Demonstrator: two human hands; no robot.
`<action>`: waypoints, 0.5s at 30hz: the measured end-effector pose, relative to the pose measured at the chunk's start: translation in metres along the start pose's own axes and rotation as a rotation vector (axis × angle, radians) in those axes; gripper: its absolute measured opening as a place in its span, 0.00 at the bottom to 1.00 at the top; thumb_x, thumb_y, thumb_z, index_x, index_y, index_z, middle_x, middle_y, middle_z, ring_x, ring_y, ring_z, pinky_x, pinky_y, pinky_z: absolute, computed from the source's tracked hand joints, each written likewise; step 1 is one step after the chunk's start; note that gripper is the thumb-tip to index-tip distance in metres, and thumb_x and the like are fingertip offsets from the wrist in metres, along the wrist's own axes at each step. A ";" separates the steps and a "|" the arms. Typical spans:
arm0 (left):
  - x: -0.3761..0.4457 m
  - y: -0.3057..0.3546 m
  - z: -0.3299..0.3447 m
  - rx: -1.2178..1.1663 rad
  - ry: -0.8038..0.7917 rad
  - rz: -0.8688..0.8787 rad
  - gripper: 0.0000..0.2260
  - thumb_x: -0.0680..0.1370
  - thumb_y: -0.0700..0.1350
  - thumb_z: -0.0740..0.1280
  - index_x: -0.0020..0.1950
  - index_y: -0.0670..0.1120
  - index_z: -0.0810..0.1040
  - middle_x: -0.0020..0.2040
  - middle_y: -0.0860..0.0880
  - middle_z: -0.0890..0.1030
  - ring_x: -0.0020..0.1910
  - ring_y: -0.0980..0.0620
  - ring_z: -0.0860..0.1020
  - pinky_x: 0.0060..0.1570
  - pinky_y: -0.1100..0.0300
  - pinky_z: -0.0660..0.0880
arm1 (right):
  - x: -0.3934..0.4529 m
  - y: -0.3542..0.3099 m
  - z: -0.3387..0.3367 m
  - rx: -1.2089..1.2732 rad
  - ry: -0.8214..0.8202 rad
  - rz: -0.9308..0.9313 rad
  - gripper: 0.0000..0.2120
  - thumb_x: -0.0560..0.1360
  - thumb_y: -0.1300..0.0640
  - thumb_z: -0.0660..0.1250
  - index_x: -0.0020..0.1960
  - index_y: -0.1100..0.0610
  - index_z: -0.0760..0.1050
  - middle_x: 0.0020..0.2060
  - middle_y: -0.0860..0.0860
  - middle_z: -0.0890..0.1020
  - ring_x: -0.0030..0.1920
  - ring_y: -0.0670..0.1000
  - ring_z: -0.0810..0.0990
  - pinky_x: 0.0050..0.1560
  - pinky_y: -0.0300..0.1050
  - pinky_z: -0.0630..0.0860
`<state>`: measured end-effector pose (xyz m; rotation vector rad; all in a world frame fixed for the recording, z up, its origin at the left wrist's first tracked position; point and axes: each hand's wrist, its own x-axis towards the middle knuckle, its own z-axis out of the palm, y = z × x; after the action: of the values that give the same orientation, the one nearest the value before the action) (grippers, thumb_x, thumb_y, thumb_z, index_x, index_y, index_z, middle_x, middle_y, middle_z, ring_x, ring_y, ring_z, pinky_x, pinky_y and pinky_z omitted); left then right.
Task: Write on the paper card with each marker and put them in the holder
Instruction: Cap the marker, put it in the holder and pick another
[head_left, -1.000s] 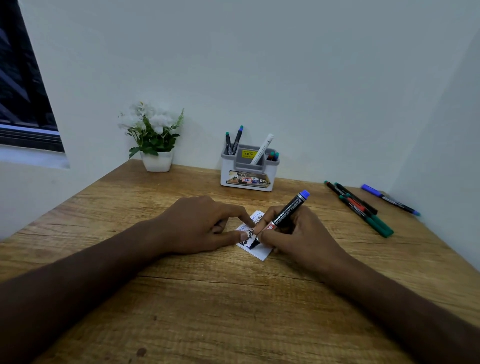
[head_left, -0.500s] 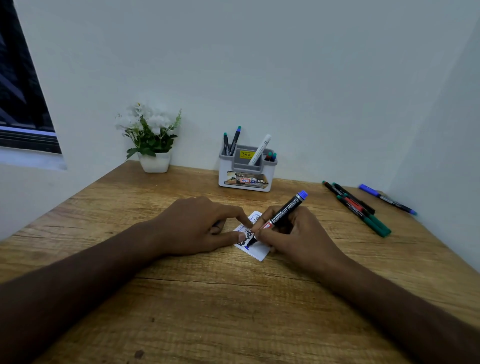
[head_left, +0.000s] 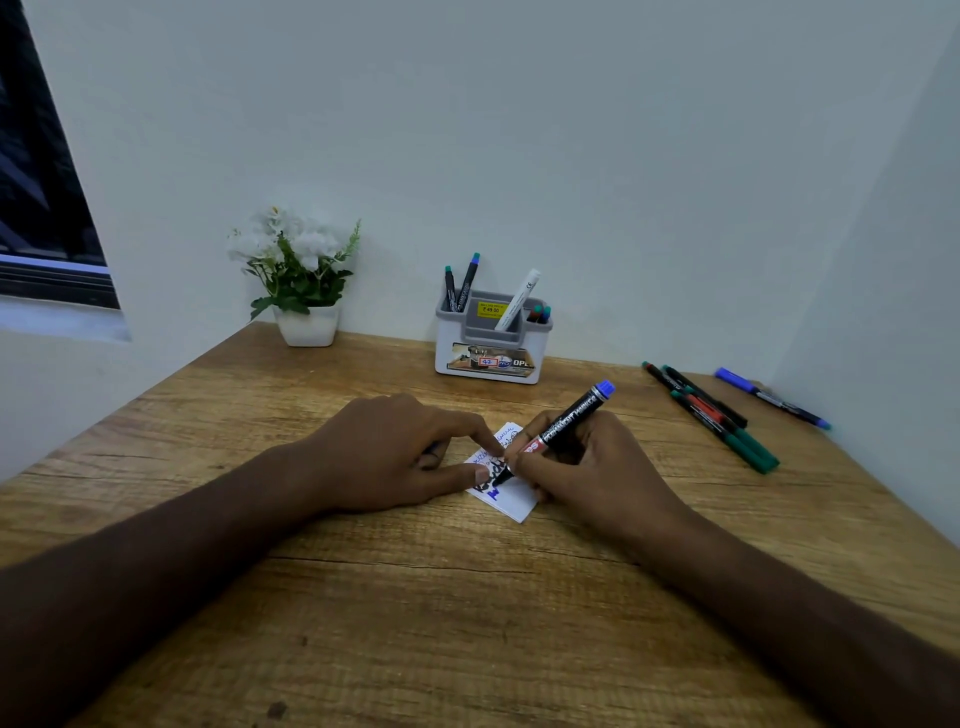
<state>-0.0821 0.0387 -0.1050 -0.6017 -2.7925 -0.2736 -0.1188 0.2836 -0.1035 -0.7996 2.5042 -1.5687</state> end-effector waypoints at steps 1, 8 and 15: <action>0.000 0.000 0.000 -0.002 0.000 -0.001 0.16 0.79 0.71 0.58 0.67 0.73 0.70 0.32 0.56 0.76 0.37 0.61 0.77 0.30 0.62 0.63 | 0.000 0.000 0.000 0.000 -0.002 0.007 0.03 0.76 0.54 0.76 0.47 0.52 0.86 0.37 0.48 0.88 0.37 0.43 0.83 0.44 0.47 0.82; 0.000 0.000 -0.001 -0.005 -0.022 -0.012 0.18 0.79 0.71 0.58 0.68 0.72 0.70 0.32 0.55 0.76 0.37 0.61 0.76 0.31 0.62 0.64 | 0.001 0.002 -0.001 -0.011 0.000 0.014 0.02 0.76 0.55 0.76 0.46 0.53 0.86 0.36 0.50 0.88 0.34 0.43 0.84 0.41 0.44 0.82; 0.000 0.001 -0.001 -0.012 -0.024 -0.012 0.19 0.79 0.71 0.58 0.68 0.71 0.71 0.32 0.56 0.76 0.37 0.61 0.77 0.30 0.62 0.65 | 0.004 0.007 0.000 -0.042 0.049 0.016 0.02 0.74 0.52 0.76 0.45 0.49 0.85 0.39 0.44 0.88 0.37 0.41 0.85 0.36 0.35 0.80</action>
<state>-0.0813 0.0394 -0.1038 -0.5946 -2.8204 -0.2877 -0.1246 0.2843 -0.1091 -0.7536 2.5796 -1.5543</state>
